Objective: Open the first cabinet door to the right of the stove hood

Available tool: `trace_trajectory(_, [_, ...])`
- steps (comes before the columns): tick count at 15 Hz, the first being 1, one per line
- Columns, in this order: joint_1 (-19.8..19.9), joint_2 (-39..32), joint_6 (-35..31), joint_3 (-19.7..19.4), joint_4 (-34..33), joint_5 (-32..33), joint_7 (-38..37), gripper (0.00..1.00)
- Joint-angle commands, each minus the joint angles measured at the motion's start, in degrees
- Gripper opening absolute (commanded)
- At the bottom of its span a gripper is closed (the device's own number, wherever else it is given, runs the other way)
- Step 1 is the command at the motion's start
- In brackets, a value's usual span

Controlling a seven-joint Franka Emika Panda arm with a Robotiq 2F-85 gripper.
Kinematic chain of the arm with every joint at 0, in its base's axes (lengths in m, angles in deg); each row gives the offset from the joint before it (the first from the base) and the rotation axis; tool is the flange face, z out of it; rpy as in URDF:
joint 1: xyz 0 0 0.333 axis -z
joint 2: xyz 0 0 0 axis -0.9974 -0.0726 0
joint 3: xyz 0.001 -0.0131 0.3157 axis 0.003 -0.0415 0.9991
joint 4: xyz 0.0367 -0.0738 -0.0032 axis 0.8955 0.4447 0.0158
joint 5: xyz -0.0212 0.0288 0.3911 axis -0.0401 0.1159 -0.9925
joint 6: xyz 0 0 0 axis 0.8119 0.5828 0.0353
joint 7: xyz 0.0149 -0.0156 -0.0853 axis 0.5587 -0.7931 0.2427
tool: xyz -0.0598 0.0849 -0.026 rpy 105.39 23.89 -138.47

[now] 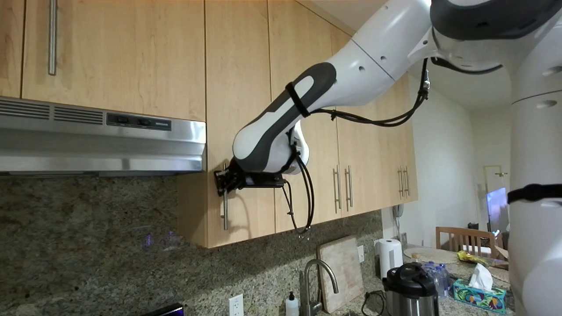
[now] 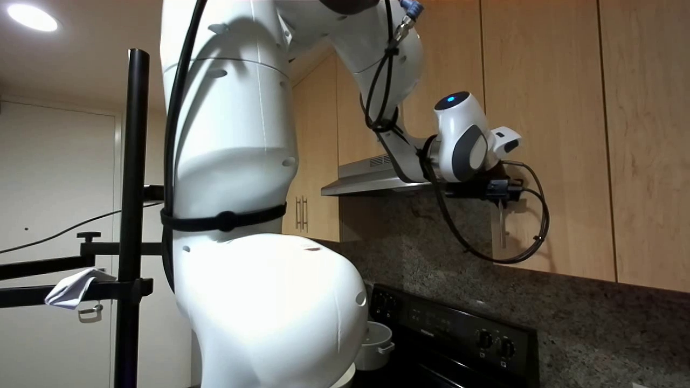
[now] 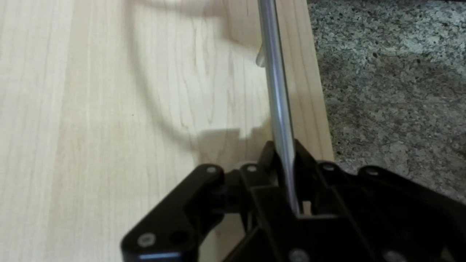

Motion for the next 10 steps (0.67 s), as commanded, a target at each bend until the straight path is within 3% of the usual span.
trace_trajectory(1, [1.83,4.93,0.62,2.13,4.56,2.07,-6.02,0.08])
trace_trajectory(10, [2.81,8.94,-1.52,3.22,9.34,0.31,-6.58,0.08])
